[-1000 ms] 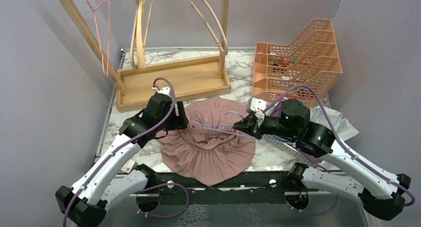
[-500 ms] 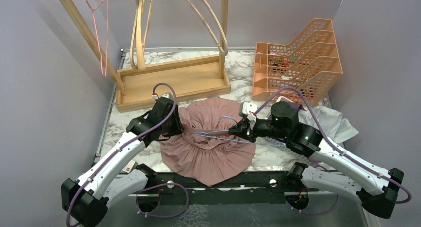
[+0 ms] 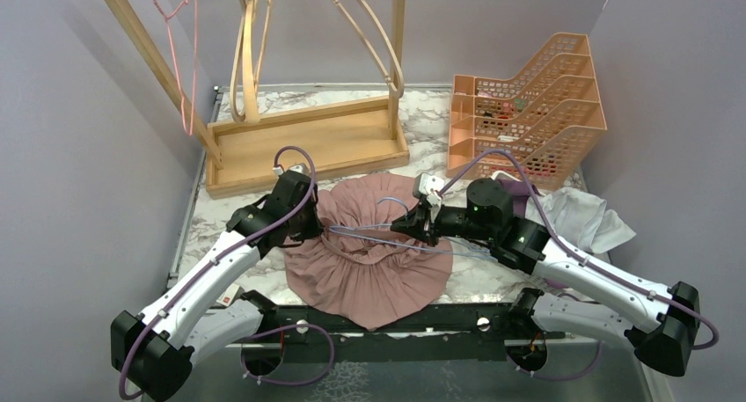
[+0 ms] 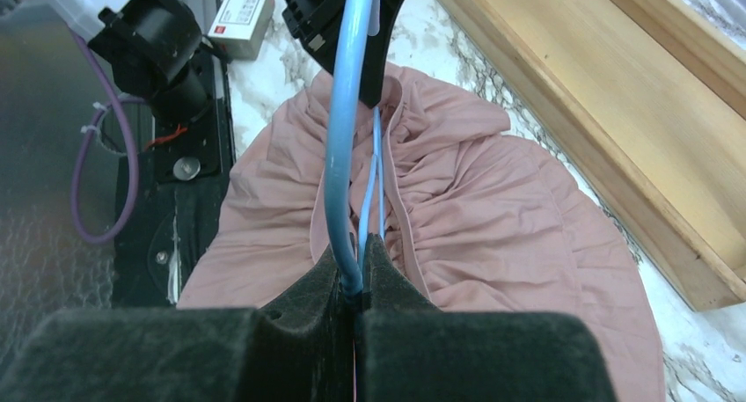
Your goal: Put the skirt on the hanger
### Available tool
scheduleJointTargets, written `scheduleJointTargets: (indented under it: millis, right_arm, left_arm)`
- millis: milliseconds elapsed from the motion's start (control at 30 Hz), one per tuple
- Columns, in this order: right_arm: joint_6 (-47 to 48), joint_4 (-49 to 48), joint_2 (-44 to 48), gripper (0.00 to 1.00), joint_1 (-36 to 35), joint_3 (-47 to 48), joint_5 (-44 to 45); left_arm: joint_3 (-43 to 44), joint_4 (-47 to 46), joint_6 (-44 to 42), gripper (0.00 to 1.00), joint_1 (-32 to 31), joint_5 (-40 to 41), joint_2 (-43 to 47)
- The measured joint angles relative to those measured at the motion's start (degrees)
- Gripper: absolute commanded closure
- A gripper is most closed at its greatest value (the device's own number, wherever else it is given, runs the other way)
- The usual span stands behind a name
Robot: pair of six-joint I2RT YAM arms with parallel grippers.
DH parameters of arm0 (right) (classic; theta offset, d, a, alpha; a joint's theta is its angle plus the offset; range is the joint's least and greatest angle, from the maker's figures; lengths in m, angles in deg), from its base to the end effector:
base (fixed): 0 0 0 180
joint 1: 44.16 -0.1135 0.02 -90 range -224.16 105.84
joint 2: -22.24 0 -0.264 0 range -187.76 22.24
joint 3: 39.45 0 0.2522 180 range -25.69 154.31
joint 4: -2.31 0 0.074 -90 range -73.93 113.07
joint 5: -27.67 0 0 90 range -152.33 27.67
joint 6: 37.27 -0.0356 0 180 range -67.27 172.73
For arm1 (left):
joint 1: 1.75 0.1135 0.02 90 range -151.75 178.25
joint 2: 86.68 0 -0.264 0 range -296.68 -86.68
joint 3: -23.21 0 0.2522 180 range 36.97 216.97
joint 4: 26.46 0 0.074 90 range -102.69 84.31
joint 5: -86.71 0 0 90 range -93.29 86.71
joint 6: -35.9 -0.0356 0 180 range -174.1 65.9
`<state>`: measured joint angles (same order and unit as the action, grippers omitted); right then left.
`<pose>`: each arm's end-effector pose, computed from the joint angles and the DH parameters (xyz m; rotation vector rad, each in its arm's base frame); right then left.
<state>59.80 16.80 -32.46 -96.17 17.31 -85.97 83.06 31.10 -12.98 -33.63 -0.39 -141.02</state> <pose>0.1264 0.1850 0.3151 -1.1769 1.4488 0.9213 0.1576 -0.0959 0.2658 -0.2267 2.5305 -0.4679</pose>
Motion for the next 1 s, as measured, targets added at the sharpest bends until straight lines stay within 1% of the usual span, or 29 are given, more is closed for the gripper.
scheduleJointTargets:
  millis: [267,433,567,667,800,833,867,933,1000]
  right_arm:
    - [-1.7,-7.2,-4.6,0.99,0.0,-0.6,0.4]
    - [-3.0,-13.7,-5.4,0.99,0.0,-4.6,0.5]
    - [-6.0,-20.5,-8.0,0.99,0.0,-6.5,0.6]
    - [-8.3,-26.8,-11.0,0.99,0.0,-7.8,1.1]
    - [-10.4,-33.2,-14.8,0.99,0.0,-9.4,1.7]
    - [-10.6,-34.5,-15.7,0.99,0.0,-9.6,1.7]
    - [-10.7,-35.6,-16.5,0.99,0.0,-9.6,1.8]
    - [-11.0,-38.1,-17.7,0.99,0.0,-9.7,2.1]
    - [-11.3,-41.2,-18.3,0.99,0.0,-10.6,2.5]
  left_arm:
    - [4.9,-0.5,-0.7,1.0,0.0,-8.3,3.0]
    - [5.0,-2.6,-2.8,1.0,0.0,-14.0,4.8]
    - [3.8,-6.7,-5.1,1.0,0.0,-21.2,5.6]
    - [1.5,-11.7,-6.9,1.0,0.0,-27.4,6.4]
    - [-2.4,-18.1,-9.0,1.0,0.0,-32.2,7.2]
    - [-3.1,-19.5,-9.8,0.95,0.0,-32.9,6.9]
    - [-3.5,-20.4,-10.8,0.86,0.0,-33.1,6.5]
    - [-3.5,-20.7,-13.4,0.66,0.0,-32.5,5.4]
    - [-2.9,-19.8,-16.4,0.46,0.0,-30.0,4.9]
